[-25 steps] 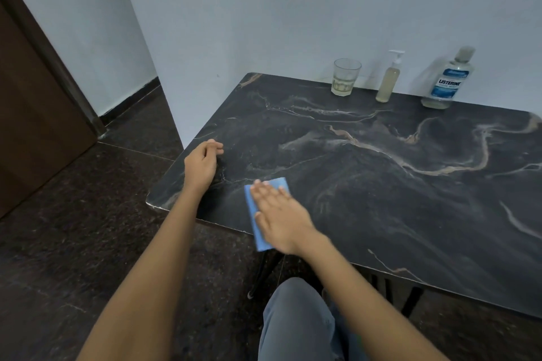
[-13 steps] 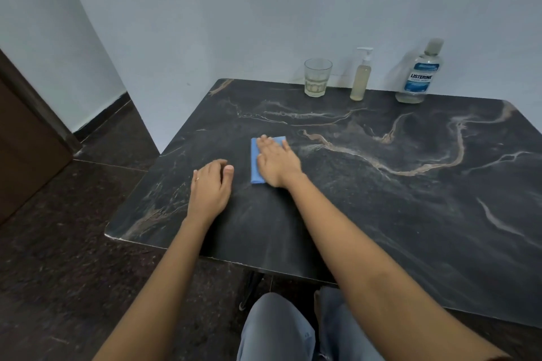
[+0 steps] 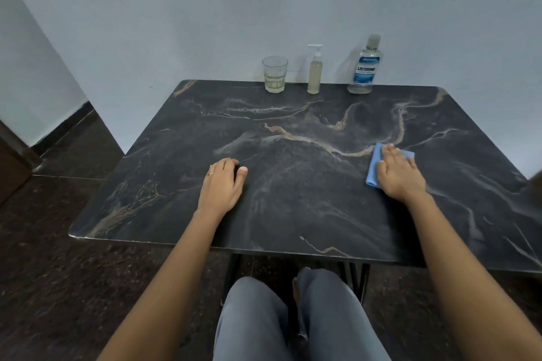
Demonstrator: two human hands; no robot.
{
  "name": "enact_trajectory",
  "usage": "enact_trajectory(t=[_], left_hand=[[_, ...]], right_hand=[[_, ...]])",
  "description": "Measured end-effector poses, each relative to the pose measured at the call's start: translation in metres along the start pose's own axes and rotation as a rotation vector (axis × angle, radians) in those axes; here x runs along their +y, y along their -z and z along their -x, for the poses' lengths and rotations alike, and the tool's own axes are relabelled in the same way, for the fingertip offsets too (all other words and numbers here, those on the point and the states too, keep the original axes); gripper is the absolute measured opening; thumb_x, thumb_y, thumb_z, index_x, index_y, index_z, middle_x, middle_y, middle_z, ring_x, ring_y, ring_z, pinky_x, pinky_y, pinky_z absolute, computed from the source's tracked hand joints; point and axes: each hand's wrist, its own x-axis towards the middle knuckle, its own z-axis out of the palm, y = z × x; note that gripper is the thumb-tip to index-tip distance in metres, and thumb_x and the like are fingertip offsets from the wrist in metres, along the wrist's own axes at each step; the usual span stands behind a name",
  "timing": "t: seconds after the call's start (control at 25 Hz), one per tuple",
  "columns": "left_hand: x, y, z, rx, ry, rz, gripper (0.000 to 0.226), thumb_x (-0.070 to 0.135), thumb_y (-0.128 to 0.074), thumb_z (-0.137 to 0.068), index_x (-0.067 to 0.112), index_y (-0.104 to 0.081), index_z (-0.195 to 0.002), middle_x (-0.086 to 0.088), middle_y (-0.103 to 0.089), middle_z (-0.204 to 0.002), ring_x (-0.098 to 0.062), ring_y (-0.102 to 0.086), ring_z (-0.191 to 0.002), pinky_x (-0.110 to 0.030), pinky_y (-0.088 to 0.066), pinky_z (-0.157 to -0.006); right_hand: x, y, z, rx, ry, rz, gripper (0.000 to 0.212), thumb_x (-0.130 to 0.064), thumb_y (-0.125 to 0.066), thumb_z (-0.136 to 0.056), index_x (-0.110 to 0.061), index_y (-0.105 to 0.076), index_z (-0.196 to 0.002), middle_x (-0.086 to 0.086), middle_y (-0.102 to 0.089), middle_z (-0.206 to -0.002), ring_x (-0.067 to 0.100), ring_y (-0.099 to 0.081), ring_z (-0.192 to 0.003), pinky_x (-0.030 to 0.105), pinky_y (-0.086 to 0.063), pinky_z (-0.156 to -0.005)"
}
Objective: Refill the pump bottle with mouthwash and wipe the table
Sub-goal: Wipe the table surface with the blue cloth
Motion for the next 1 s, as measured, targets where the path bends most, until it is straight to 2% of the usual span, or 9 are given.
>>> enact_trajectory(t=[0.08,0.16,0.32,0.4,0.52,0.64,0.76,0.88,1.0], left_hand=[[0.004,-0.002,0.008,0.0,-0.015,0.003,0.039,0.036,-0.036,-0.102,0.007,-0.056,-0.119,-0.009,-0.059,-0.121,-0.029,-0.049,-0.118,-0.04,-0.037,-0.1],[0.005,-0.002,0.013,0.004,-0.017,0.03,0.038,0.033,-0.033,-0.103,0.008,-0.058,-0.116,-0.009,-0.06,-0.118,-0.028,-0.051,-0.115,-0.039,-0.038,-0.098],[0.003,0.008,0.025,0.083,0.061,0.167,0.041,0.032,-0.03,-0.104,0.007,-0.062,-0.103,-0.007,-0.064,-0.099,-0.023,-0.057,-0.096,-0.037,-0.043,-0.083],[0.001,0.013,0.032,0.106,0.093,0.195,0.04,0.03,-0.031,-0.104,0.005,-0.063,-0.101,-0.006,-0.063,-0.095,-0.021,-0.055,-0.091,-0.033,-0.04,-0.079],[-0.009,0.02,0.039,0.156,0.109,0.257,0.037,0.024,-0.034,-0.103,0.002,-0.064,-0.101,-0.01,-0.065,-0.097,-0.023,-0.056,-0.094,-0.029,-0.037,-0.081],[-0.022,0.028,0.042,0.255,0.188,0.33,0.033,0.018,-0.036,-0.102,0.003,-0.066,-0.107,-0.012,-0.067,-0.109,-0.025,-0.058,-0.105,-0.025,-0.036,-0.088],[-0.021,0.029,0.043,0.279,0.2,0.31,0.031,0.018,-0.037,-0.102,0.002,-0.063,-0.107,-0.011,-0.065,-0.106,-0.022,-0.055,-0.1,-0.021,-0.032,-0.082],[-0.005,0.016,0.037,0.219,0.12,0.283,0.028,0.022,-0.038,-0.102,0.007,-0.061,-0.099,-0.008,-0.063,-0.096,-0.024,-0.056,-0.094,-0.03,-0.036,-0.08],[0.019,-0.006,0.024,0.158,0.047,0.227,0.027,0.03,-0.038,-0.101,0.014,-0.06,-0.098,-0.002,-0.063,-0.095,-0.023,-0.056,-0.092,-0.041,-0.044,-0.084]], right_hand=[[0.013,-0.002,0.046,-0.005,-0.044,0.007,0.055,-0.027,-0.017,-0.101,-0.009,-0.011,-0.153,0.005,-0.007,-0.161,0.016,-0.005,-0.149,0.038,-0.001,-0.12],[0.003,-0.012,0.083,-0.008,-0.002,0.035,0.055,-0.028,-0.019,-0.102,-0.009,-0.01,-0.153,0.006,-0.006,-0.161,0.017,-0.005,-0.149,0.037,0.0,-0.12],[-0.059,-0.034,0.123,-0.042,0.238,0.072,0.057,-0.031,-0.017,-0.102,-0.01,-0.005,-0.153,0.005,-0.001,-0.161,0.015,0.0,-0.149,0.033,0.004,-0.119],[-0.103,-0.05,0.135,-0.07,0.376,0.076,0.059,-0.034,-0.013,-0.1,-0.009,-0.003,-0.153,0.005,0.002,-0.161,0.015,0.003,-0.149,0.032,0.006,-0.119],[-0.181,-0.078,0.151,-0.122,0.58,0.069,0.058,-0.032,-0.019,-0.102,-0.008,-0.004,-0.153,0.008,0.0,-0.161,0.017,0.003,-0.149,0.034,0.005,-0.12],[-0.238,-0.093,0.152,-0.18,0.687,0.05,0.058,-0.032,-0.02,-0.102,-0.007,-0.005,-0.152,0.008,-0.001,-0.161,0.018,0.002,-0.149,0.036,0.003,-0.121],[-0.248,-0.093,0.127,-0.226,0.737,0.026,0.057,-0.031,-0.022,-0.101,-0.01,-0.008,-0.153,0.005,-0.004,-0.161,0.015,-0.001,-0.149,0.034,0.002,-0.121],[-0.234,-0.081,0.085,-0.229,0.697,0.01,0.056,-0.029,-0.023,-0.101,-0.011,-0.012,-0.153,0.004,-0.008,-0.161,0.015,-0.006,-0.149,0.033,-0.001,-0.121],[-0.194,-0.06,0.035,-0.188,0.541,-0.012,0.056,-0.027,-0.022,-0.101,-0.01,-0.013,-0.153,0.005,-0.009,-0.161,0.015,-0.007,-0.148,0.034,-0.001,-0.121]])
